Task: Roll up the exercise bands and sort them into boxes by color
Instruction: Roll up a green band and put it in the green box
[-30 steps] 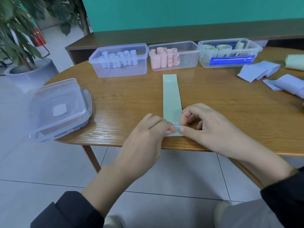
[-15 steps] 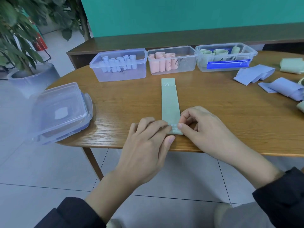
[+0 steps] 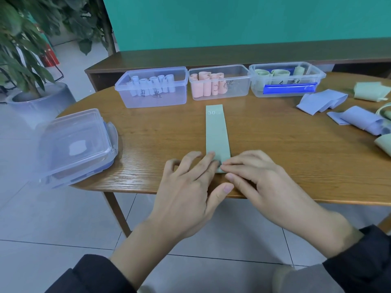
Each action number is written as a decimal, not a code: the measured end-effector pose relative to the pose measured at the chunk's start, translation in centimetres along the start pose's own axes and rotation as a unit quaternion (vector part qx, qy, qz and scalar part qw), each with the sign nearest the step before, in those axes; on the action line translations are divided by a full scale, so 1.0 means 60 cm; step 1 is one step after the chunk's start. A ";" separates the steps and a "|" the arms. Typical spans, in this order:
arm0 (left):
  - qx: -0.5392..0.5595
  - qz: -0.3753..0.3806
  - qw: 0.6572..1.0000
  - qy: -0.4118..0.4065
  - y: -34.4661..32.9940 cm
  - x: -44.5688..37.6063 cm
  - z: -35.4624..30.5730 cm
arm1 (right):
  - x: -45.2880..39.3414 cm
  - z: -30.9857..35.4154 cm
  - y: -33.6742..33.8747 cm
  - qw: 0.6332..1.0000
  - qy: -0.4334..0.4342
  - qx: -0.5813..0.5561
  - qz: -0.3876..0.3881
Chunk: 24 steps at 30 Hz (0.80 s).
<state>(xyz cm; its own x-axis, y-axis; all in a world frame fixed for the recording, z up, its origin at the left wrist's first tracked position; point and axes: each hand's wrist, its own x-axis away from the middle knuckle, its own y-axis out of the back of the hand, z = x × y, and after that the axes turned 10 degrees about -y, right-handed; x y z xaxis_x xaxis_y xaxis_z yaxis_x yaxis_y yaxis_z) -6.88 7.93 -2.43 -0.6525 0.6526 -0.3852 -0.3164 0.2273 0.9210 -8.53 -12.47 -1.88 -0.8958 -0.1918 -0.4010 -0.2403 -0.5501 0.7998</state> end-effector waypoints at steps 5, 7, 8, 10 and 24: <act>0.010 0.014 1.000 0.015 0.004 -0.003 -0.001 | 0.005 0.014 0.007 0.996 -0.056 0.063 0.043; 0.010 0.023 0.999 0.023 0.005 -0.006 0.000 | 0.003 0.016 0.008 0.992 -0.065 0.090 0.058; 0.011 0.032 0.999 0.028 0.006 -0.008 0.000 | 0.002 0.016 0.008 0.990 -0.067 0.102 0.065; 0.012 0.052 0.998 0.038 0.007 -0.013 0.001 | -0.001 0.018 0.010 0.986 -0.072 0.124 0.085; 0.078 -0.142 0.987 -0.010 -0.005 -0.005 0.011 | -0.021 0.029 0.014 0.968 -0.104 0.174 0.147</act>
<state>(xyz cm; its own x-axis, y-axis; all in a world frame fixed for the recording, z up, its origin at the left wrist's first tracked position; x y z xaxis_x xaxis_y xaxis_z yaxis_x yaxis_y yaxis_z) -6.16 8.15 -2.53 -0.5382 0.5599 -0.6299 -0.3740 0.5111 0.7739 -8.24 -11.25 0.06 -0.9918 -0.1102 -0.0641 -0.0431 -0.1830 0.9822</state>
